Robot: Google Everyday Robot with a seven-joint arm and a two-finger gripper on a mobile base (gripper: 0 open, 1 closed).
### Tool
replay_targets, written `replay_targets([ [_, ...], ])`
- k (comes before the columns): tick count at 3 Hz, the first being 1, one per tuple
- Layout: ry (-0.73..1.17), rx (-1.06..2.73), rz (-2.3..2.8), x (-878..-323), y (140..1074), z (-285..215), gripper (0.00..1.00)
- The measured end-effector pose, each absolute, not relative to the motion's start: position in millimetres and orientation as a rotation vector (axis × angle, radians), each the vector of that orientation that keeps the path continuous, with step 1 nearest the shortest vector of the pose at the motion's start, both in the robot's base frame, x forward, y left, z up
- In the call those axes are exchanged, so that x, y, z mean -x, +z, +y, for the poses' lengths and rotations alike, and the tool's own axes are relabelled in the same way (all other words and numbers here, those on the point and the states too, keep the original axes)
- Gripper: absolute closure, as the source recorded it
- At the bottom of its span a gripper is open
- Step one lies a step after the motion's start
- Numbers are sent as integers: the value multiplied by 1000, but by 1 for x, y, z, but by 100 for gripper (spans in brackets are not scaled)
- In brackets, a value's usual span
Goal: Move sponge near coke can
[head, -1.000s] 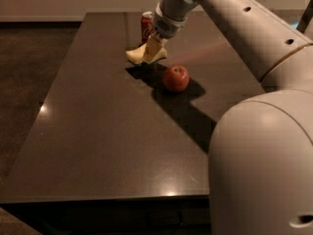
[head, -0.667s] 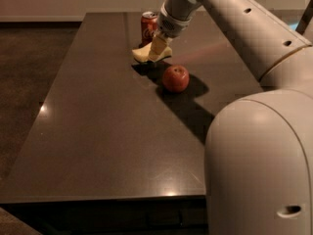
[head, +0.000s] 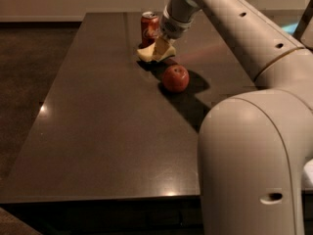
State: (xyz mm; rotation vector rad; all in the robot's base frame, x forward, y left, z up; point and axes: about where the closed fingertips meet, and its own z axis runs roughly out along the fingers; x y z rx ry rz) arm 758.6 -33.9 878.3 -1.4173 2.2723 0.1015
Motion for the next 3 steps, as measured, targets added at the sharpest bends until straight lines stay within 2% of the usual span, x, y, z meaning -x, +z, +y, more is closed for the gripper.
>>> replay_targets([
  [1,96,1411,2267,-763,877,-36,13],
  [2,99,1415,2269,-764,874,-35,0],
  [3,99,1415,2269,-764,874,-35,0],
])
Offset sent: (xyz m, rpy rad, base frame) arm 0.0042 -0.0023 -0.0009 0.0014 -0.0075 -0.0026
